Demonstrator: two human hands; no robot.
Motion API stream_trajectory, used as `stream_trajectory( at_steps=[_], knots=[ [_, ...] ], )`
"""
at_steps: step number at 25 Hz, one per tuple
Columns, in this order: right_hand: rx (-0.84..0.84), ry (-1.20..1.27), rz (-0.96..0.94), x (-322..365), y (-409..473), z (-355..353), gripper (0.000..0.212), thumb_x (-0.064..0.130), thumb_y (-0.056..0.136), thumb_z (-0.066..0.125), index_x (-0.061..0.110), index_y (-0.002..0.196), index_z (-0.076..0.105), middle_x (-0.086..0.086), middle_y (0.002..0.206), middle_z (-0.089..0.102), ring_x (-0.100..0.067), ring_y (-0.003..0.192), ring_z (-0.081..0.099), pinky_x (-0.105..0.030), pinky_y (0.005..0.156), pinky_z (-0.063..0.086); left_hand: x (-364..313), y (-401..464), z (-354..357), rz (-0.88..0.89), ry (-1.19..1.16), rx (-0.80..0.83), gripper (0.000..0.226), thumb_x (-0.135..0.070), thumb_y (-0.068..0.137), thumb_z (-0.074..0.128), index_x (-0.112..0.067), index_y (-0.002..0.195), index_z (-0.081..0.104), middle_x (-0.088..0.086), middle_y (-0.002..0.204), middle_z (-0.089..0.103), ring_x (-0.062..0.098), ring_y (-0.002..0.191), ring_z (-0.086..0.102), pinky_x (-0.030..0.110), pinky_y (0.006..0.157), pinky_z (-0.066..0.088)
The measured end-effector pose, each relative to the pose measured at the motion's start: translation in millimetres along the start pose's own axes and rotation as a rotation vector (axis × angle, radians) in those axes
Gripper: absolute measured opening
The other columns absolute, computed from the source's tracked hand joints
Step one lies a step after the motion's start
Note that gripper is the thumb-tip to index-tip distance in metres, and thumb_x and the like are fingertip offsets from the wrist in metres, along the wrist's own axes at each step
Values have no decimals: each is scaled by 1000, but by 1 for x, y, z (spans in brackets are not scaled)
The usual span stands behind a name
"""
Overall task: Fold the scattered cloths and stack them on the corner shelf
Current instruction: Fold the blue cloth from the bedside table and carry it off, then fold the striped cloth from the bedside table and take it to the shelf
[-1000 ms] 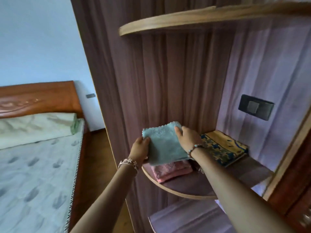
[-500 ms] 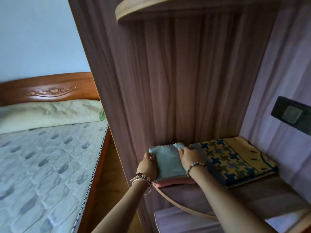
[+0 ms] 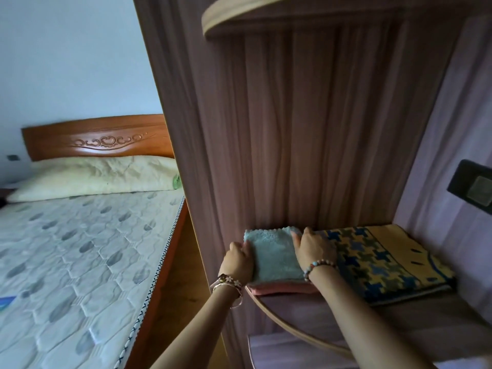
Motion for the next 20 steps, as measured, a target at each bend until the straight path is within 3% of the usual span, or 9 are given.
stream_trajectory(
  at_steps=[3, 5, 8, 10, 14, 20],
  knots=[
    [-270, 301, -102, 27, 0, -41, 42, 39, 100, 39, 7, 97, 65, -15, 101, 65, -36, 92, 63, -41, 74, 49, -9, 0, -46, 78, -259, -161, 40, -43, 101, 33, -12, 102, 58, 13, 107, 68, 29, 91, 65, 37, 80, 50],
    [-254, 764, -175, 62, -3, -67, 36, 33, 99, 46, 7, 87, 69, -9, 83, 69, -29, 77, 66, -41, 68, 52, -15, -9, -94, 142, -580, -199, 35, -40, 101, 36, -16, 99, 61, 12, 102, 70, 22, 78, 66, 38, 70, 55],
    [166, 1580, -63, 138, -32, -106, 28, 34, 98, 51, 15, 93, 72, 2, 80, 67, -11, 66, 64, -27, 55, 53, -20, -35, -186, 193, -928, -150, 37, -38, 103, 35, -14, 111, 63, 8, 106, 70, 20, 82, 68, 35, 74, 54],
    [499, 1844, -62, 190, -64, -126, 28, 39, 97, 50, 19, 99, 70, 1, 91, 70, -13, 80, 67, -28, 66, 54, -10, -56, -250, 227, -1075, -158, 39, -41, 102, 34, -18, 112, 63, 5, 111, 70, 22, 95, 68, 37, 87, 52],
    [865, 2024, -200, 279, -133, -145, 31, 42, 95, 51, 18, 107, 68, -5, 108, 72, -24, 108, 64, -39, 94, 49, 45, -96, -353, 249, -1288, -259, 42, -45, 99, 35, -19, 120, 61, 6, 119, 69, 23, 107, 67, 39, 92, 50],
    [1243, 1956, -290, 426, -252, -109, 36, 37, 91, 55, 18, 119, 65, -6, 119, 70, -26, 117, 61, -47, 107, 40, 190, -175, -478, 250, -1421, -472, 46, -49, 95, 43, -17, 123, 62, 8, 127, 66, 29, 116, 63, 45, 100, 45]
  ],
)
Point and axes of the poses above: each hand's wrist, its own y-axis towards the middle knuckle, its own z-axis out of the palm, x = y × z, the point moved 1 cm from there along y, towards the middle knuckle
